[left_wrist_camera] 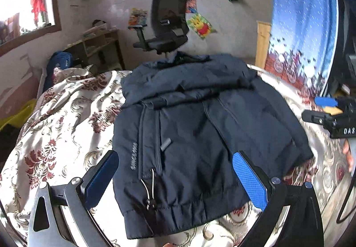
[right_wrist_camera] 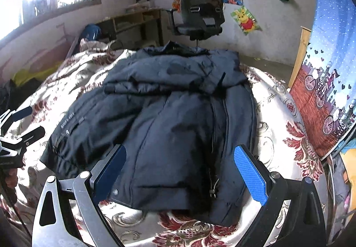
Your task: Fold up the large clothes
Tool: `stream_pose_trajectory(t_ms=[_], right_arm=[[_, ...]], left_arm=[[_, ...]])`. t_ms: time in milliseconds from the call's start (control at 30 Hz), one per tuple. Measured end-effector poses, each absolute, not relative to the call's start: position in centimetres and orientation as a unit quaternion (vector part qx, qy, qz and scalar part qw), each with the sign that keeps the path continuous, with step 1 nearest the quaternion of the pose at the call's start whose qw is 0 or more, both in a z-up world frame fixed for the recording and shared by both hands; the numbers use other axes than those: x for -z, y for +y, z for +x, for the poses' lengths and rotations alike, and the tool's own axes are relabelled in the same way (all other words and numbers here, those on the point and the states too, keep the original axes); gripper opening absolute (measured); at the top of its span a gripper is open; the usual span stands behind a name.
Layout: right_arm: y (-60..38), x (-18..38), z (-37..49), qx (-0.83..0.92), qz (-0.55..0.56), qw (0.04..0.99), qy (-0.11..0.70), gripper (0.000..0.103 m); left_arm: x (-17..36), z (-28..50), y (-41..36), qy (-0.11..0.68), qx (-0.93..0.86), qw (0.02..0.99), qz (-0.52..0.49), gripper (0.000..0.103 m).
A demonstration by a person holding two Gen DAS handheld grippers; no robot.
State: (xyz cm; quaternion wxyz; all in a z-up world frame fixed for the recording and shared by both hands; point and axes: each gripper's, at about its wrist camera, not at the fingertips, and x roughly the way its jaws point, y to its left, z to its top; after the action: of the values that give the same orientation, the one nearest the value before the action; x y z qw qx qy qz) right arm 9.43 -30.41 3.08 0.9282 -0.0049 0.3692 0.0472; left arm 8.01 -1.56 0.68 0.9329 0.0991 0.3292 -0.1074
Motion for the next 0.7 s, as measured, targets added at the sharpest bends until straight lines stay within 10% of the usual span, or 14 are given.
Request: stream_pose_trajectory(t_ms=[700], right_arm=[[-27.8, 5.5, 10.1, -0.162, -0.113, 0.822, 0.535, 0.095]], left_arm=[[7.2, 6.5, -0.4, 0.412, 0.159, 0.873, 0.207, 0.103]])
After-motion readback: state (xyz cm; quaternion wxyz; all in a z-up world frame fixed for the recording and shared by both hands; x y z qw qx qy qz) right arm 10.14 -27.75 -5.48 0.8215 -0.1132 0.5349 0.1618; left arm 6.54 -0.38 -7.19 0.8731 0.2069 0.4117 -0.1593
